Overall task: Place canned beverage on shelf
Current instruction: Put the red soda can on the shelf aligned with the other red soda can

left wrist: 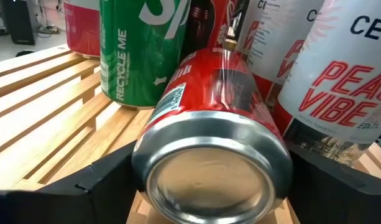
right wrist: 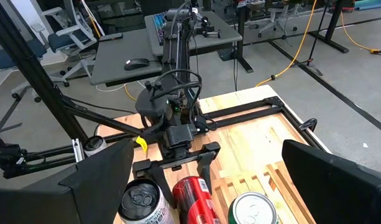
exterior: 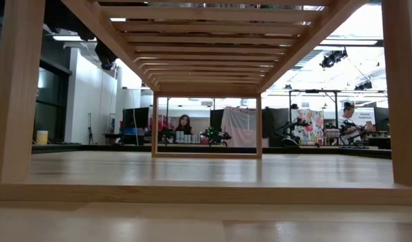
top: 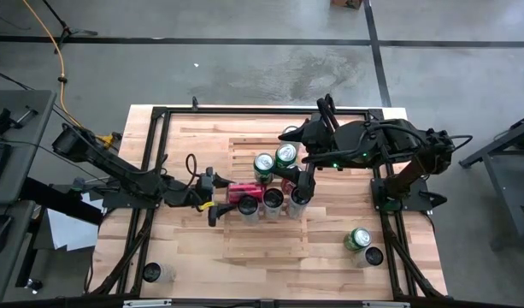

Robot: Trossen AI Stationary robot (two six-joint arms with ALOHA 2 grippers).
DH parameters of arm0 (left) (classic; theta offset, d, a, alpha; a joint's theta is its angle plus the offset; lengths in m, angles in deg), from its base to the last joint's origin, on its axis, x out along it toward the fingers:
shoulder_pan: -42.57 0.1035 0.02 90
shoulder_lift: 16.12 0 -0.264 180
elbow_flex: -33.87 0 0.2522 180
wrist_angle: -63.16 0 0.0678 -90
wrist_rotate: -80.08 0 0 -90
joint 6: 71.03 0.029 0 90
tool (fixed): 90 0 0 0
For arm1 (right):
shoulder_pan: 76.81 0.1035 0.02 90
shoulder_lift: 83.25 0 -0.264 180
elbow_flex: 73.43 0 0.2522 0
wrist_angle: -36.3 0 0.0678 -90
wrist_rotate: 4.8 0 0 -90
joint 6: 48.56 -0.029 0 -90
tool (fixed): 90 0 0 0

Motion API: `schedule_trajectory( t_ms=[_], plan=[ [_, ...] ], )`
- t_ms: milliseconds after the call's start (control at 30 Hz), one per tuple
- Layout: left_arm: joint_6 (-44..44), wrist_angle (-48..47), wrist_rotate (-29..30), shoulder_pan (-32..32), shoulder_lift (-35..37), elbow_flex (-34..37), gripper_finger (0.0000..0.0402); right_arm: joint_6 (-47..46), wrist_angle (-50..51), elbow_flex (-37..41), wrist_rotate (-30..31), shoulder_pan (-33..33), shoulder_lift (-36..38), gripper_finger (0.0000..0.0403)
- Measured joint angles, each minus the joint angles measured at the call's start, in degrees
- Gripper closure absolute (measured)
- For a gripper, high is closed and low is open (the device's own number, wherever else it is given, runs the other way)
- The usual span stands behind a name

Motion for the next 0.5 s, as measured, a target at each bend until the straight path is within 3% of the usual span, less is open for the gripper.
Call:
schedule_trajectory(
  t_ms=[300,500],
  plan=[
    [2.05,-2.05,0.37,0.00,3.40,0.09,0.0111,0.00,0.01,0.00,0.00,-0.02,-0.02,0.0006],
    [1.01,-13.93,1.24,-0.23,12.39,0.09,0.0111,0.00,0.01,0.00,0.00,0.00,-0.02,0.0006]
  ],
)
